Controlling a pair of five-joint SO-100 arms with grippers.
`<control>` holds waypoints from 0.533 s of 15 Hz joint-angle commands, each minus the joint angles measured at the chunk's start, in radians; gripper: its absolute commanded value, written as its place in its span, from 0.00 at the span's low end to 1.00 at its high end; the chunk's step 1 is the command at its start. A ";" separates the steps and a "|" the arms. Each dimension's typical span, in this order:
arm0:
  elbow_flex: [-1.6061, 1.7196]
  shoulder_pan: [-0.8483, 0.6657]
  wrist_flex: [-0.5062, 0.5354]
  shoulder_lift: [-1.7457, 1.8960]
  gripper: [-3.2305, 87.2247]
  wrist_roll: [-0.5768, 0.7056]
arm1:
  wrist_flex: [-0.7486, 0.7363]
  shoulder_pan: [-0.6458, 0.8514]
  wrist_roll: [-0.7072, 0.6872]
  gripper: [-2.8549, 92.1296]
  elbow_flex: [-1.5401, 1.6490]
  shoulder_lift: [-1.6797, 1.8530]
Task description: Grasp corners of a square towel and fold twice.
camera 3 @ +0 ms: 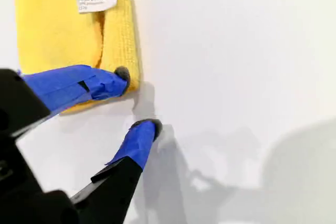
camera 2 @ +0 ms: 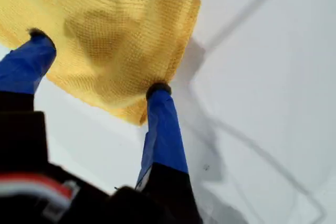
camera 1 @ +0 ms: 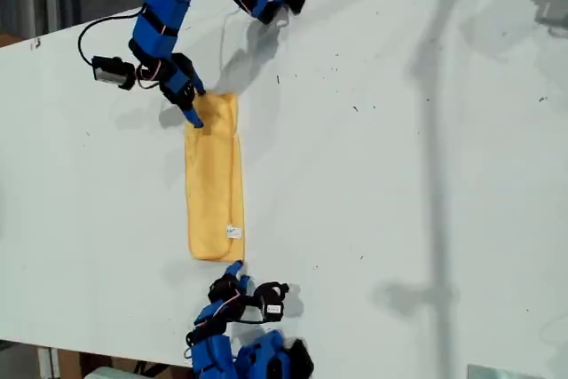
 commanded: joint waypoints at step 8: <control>-0.003 0.011 -0.018 0.017 0.19 -0.072 | 0.071 -0.021 -0.046 0.22 -0.273 -0.356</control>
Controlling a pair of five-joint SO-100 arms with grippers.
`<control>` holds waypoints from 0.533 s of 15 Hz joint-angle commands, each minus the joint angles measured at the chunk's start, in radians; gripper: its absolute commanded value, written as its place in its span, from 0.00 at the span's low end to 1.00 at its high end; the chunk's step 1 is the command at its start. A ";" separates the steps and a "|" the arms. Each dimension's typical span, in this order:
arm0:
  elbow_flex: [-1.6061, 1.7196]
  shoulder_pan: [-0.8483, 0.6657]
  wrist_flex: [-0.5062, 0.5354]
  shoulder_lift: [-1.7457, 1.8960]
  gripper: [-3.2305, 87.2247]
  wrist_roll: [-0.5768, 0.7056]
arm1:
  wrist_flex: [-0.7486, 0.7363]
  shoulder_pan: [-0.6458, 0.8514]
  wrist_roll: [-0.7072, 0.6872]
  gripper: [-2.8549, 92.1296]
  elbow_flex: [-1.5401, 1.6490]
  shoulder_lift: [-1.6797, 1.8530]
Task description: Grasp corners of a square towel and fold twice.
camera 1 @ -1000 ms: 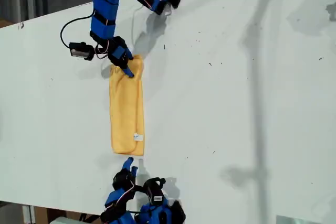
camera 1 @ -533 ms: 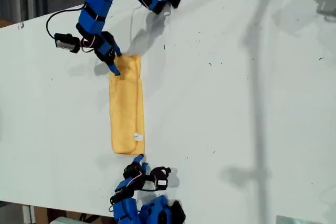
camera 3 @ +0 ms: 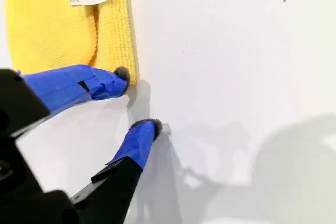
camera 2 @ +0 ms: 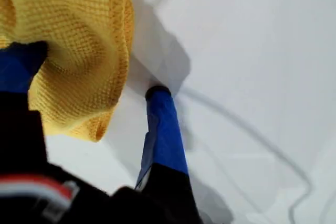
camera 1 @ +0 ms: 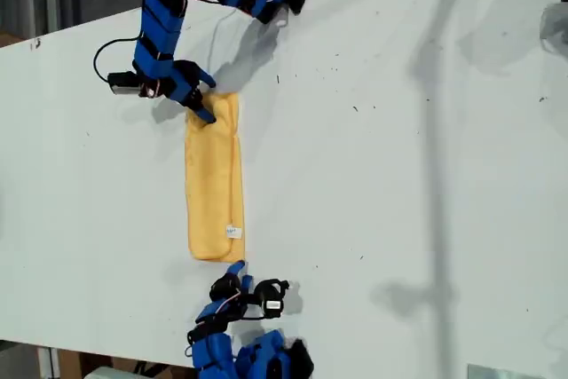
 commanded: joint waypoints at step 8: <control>0.190 -0.040 0.003 0.327 0.22 -0.129 | -0.115 0.098 0.130 0.03 0.328 0.416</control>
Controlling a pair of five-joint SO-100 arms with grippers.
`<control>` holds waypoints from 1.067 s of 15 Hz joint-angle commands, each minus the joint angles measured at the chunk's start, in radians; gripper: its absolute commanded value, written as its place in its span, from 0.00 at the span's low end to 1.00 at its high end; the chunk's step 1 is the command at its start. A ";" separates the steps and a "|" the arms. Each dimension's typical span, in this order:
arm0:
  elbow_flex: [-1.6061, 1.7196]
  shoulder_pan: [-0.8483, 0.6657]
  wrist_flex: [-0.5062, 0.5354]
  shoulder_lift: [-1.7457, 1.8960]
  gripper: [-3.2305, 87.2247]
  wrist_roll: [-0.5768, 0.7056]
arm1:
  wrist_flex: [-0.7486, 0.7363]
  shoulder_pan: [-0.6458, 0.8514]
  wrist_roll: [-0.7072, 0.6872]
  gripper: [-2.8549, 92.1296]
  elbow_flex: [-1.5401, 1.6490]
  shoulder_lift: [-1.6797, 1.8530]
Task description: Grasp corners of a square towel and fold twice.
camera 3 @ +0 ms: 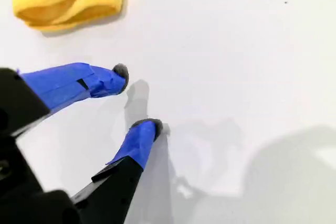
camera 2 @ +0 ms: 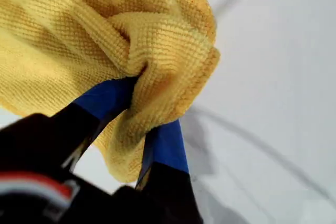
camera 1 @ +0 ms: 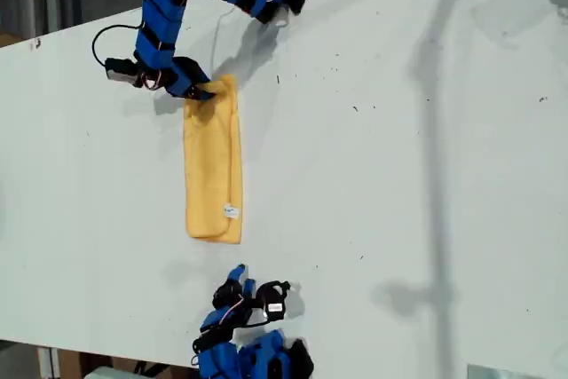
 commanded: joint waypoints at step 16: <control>0.169 -0.060 0.035 0.374 0.22 -0.014 | -0.043 -0.410 -0.049 0.03 -0.680 0.040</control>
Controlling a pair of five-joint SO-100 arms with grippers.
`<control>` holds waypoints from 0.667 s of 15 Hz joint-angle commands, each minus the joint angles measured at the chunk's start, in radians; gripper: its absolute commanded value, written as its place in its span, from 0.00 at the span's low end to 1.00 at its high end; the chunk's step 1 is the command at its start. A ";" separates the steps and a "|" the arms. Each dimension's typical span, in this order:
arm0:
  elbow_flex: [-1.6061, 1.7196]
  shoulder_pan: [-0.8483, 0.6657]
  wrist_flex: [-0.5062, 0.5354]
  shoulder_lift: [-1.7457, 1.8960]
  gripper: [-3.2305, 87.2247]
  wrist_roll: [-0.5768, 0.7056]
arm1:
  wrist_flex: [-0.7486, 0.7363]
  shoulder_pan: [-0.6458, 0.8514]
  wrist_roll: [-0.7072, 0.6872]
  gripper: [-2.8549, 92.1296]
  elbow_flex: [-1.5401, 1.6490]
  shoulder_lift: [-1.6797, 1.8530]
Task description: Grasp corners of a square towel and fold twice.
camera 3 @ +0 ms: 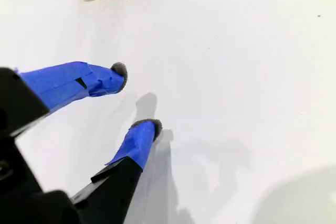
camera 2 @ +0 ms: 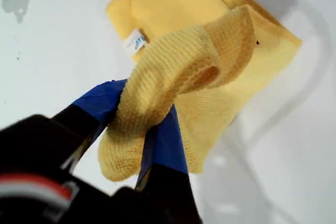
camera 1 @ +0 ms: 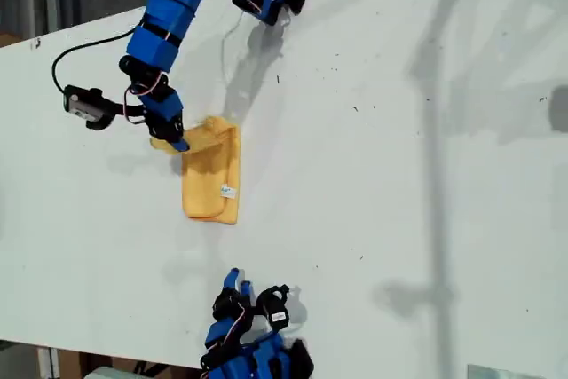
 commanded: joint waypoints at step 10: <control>-0.005 -0.015 -0.009 0.009 0.22 0.009 | -0.186 -0.107 -0.107 0.27 -0.477 -0.434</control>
